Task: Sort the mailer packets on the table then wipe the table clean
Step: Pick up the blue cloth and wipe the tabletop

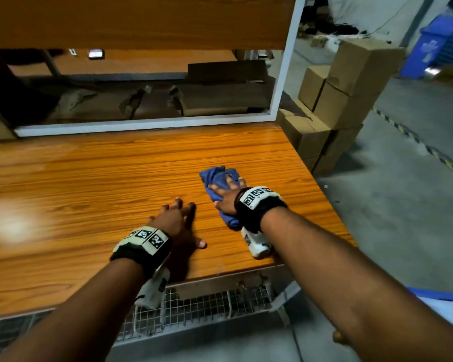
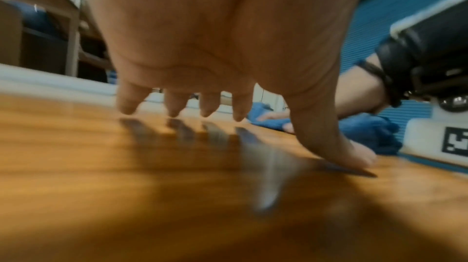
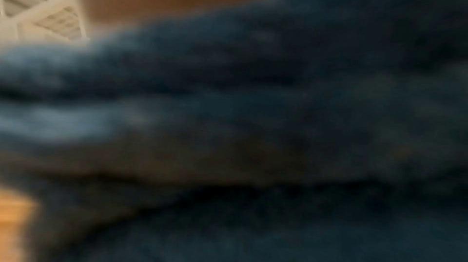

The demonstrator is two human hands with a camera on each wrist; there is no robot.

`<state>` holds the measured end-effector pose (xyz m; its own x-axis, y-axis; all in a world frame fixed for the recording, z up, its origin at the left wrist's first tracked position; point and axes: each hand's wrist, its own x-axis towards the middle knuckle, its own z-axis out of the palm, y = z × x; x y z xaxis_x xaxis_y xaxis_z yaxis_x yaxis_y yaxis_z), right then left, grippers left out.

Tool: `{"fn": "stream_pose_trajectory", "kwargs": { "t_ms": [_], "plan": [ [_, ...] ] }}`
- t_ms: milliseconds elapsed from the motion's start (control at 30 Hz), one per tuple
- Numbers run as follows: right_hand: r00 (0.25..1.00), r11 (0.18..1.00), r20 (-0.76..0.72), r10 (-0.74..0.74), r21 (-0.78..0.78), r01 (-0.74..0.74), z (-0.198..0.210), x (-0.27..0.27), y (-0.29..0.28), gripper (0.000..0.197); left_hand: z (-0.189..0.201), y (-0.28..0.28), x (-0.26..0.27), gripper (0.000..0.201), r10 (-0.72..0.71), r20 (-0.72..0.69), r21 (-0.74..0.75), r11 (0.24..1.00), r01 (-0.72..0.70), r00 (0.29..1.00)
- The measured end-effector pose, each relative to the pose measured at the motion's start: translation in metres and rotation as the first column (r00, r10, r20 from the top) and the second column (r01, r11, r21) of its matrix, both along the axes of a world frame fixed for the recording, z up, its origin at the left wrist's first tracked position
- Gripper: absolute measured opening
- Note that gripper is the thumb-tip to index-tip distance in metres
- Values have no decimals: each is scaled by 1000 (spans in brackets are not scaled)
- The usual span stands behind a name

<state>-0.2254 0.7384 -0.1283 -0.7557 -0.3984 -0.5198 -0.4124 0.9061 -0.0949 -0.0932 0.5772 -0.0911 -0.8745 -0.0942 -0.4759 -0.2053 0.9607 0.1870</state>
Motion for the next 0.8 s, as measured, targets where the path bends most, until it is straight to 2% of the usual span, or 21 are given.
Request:
{"fn": "stream_pose_trajectory", "kwargs": {
  "t_ms": [67, 167, 267, 433, 500, 567, 700, 800],
  "plan": [
    [999, 999, -16, -46, -5, 46, 3, -10, 26, 64, -1, -24, 16, 122, 51, 30, -23, 998, -51, 998],
    [977, 978, -69, -201, 47, 204, 9, -33, 67, 66, 4, -39, 27, 119, 38, 98, -31, 999, -35, 994],
    [954, 956, -67, -292, 25, 294, 14, -35, 58, 68, 13, -33, 23, 116, 28, 136, -36, 999, -23, 990],
    [997, 999, -62, -38, -17, 37, 7, 26, -50, 68, 14, -32, 22, 115, 25, 142, -38, 999, -19, 990],
    [999, 1000, -42, 26, 0, -26, 7, 45, -70, 65, 12, -34, 23, 115, 23, 145, -35, 999, -18, 989],
    [999, 1000, -26, 27, 14, -26, 8, 43, -53, 64, 12, -34, 25, 114, 24, 146, -39, 999, -19, 989],
    [979, 976, -52, -199, 79, 203, 15, 26, 29, 66, 10, -34, 24, 114, 17, 144, -39, 999, -11, 990],
    [954, 952, -77, -288, 86, 295, 24, 43, 43, 63, 5, -34, 19, 117, 0, 150, -48, 999, 7, 989]
  ]
}}
